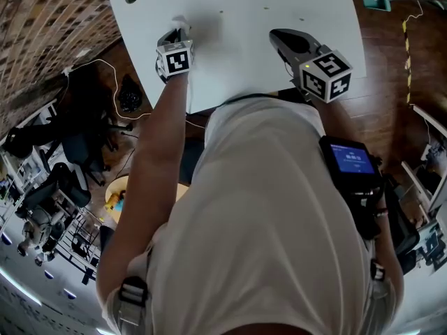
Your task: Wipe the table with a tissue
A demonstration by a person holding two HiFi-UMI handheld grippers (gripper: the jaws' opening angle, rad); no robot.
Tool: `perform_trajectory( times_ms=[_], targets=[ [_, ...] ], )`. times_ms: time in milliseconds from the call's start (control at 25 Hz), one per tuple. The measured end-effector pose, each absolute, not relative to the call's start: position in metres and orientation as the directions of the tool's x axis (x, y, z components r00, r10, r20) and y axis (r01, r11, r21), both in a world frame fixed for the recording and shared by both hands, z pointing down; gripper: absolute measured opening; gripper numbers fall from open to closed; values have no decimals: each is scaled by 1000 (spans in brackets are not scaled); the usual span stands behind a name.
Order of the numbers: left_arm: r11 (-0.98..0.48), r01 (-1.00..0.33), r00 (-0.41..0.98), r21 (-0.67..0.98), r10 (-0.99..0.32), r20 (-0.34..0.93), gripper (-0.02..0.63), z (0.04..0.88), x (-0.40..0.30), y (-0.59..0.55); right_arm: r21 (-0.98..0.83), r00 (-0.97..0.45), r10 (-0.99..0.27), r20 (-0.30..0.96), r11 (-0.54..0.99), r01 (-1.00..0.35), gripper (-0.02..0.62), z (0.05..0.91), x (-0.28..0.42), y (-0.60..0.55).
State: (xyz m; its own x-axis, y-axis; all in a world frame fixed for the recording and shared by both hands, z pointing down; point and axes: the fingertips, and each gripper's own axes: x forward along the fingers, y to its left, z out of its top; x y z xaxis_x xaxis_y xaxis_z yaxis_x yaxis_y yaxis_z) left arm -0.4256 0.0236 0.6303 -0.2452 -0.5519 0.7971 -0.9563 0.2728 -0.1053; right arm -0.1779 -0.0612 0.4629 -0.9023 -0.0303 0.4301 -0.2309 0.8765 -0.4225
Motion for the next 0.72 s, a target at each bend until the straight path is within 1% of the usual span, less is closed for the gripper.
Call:
perform_trajectory(
  times_ms=[280,400,440,560,640,720],
  targets=[
    [232,-967,-220,-102,-566,795,20,636,-415,21,-418,-896,-49,441,872,-253,8,460,-177,-61],
    [235,-947,-310,-218,-502,807,20,624,-455,38,-423,-912,-45,407,876,-232,8,457,-201,-60],
    [231,-948,-308,-218,-506,805,20,620,-456,36,-425,-914,-42,403,876,-227,8,456,-205,-60],
    [180,-977,-201,-115,-591,781,20,617,-413,12,-423,-905,-45,422,874,-240,8,456,-192,-59],
    [161,-984,-161,-79,-603,782,20,628,-400,11,-423,-903,-49,426,872,-247,8,457,-185,-58],
    [158,-985,-154,-72,-594,790,20,632,-405,13,-427,-906,-50,421,870,-247,8,457,-186,-58]
  ],
)
